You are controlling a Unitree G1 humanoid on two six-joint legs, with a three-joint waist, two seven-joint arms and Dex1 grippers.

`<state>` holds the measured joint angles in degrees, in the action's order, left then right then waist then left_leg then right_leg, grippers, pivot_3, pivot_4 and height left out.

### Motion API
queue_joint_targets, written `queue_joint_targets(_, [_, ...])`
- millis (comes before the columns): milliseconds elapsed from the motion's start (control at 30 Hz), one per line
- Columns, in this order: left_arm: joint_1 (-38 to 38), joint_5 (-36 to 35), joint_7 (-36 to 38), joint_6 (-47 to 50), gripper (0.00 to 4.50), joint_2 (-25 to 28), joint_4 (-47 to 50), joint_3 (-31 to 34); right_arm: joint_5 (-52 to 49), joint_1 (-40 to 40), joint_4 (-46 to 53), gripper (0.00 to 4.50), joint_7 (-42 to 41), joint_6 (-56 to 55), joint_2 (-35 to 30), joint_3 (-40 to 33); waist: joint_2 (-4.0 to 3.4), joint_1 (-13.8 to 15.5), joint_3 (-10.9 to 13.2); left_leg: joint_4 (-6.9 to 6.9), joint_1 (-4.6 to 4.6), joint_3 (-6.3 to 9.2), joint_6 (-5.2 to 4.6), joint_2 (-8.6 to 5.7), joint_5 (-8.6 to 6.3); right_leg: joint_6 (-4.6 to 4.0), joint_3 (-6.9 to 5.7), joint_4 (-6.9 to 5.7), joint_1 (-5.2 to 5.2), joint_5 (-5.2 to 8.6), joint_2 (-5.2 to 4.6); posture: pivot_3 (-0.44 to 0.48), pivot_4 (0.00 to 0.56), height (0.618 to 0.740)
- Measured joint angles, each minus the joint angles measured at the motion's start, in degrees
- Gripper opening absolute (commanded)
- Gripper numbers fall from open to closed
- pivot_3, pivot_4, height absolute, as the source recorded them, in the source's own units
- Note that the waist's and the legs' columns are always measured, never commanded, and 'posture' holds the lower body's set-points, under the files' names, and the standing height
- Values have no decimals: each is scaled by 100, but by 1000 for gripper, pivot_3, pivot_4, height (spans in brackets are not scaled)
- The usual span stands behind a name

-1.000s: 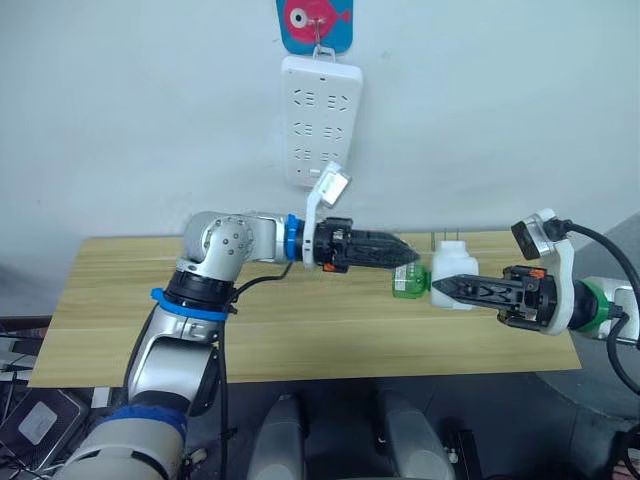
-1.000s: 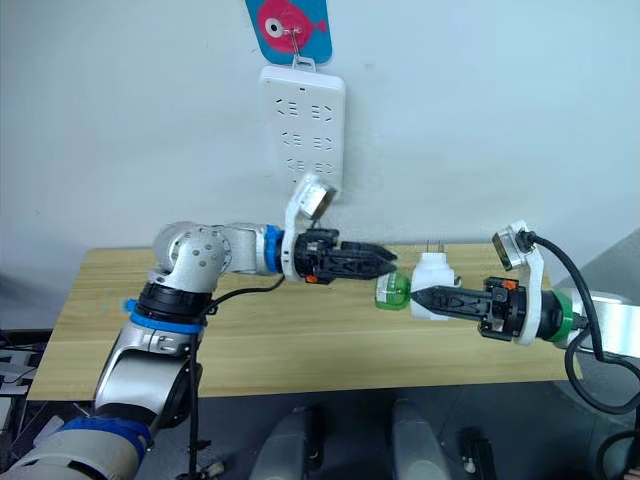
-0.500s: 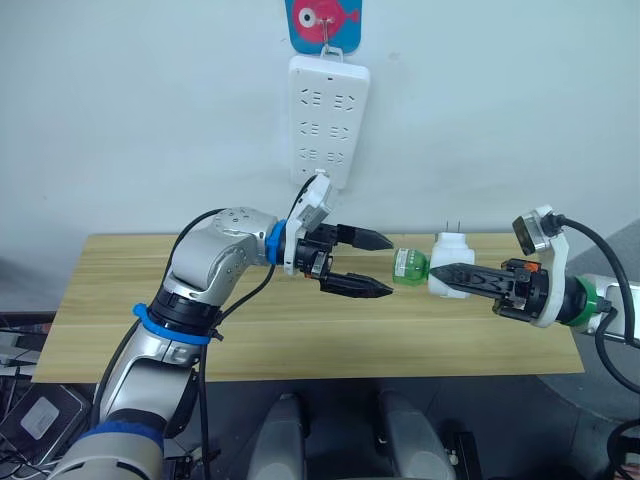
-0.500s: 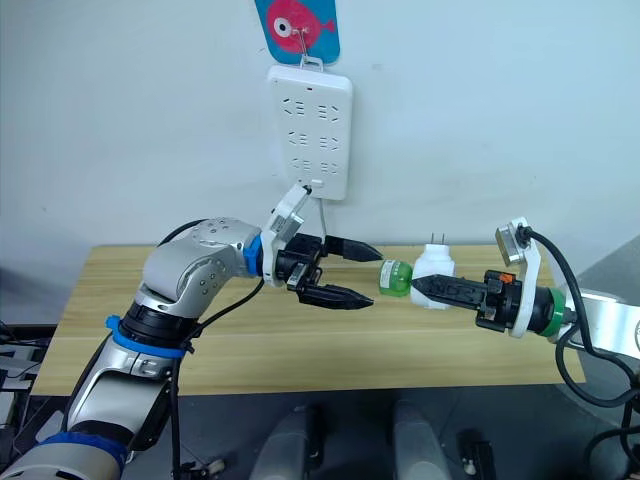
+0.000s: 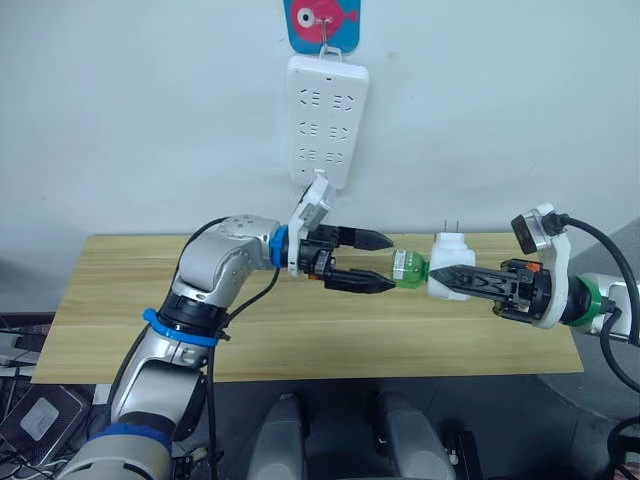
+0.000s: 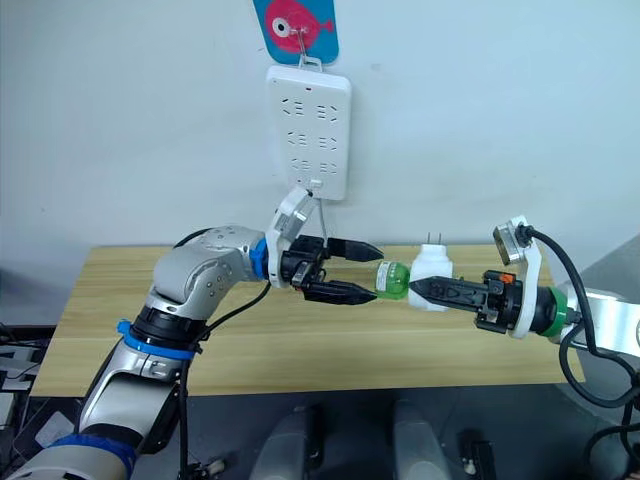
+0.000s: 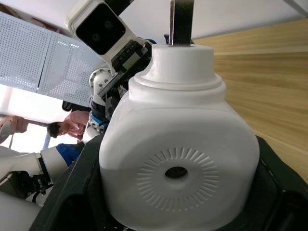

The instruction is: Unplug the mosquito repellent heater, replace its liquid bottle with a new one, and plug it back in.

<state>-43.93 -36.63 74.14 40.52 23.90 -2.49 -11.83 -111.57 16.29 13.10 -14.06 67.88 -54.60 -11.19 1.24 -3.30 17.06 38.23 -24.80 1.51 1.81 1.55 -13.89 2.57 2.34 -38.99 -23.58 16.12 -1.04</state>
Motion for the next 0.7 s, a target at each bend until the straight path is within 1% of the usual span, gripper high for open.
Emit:
queue_joint_targets(233, [-15,-56,-84,149,4500,-168,17,-8,0,9,49,3051,-71,-8,-1,5,0,-2,0,1,0,-1,0,0,0,0,0,-1,0,0,0,-127,258,740])
queue_joint_targets(333, [-15,-47,-73,149,3872,-167,17,-14,0,9,55,3051,-86,-9,-1,5,0,-3,0,1,0,-1,0,1,0,0,0,-1,0,0,1,-128,258,740])
queue_joint_targets(500, [-15,-48,-20,158,2326,-173,17,-19,10,9,56,3051,-92,-23,-6,2,0,-3,0,1,0,-1,0,0,0,0,0,-1,0,0,1,-127,259,740])
queue_joint_targets(533, [-16,-48,-9,158,2204,-173,17,-19,10,9,56,3051,-92,-23,-5,3,0,-3,0,1,0,-1,0,0,0,0,0,-2,0,0,1,-127,259,740])
queue_joint_targets(700, [-15,6,26,37,2204,-216,17,-17,11,33,50,3051,-86,-23,-2,5,0,-3,0,1,1,-1,0,0,0,0,0,-1,0,0,1,-127,261,740])
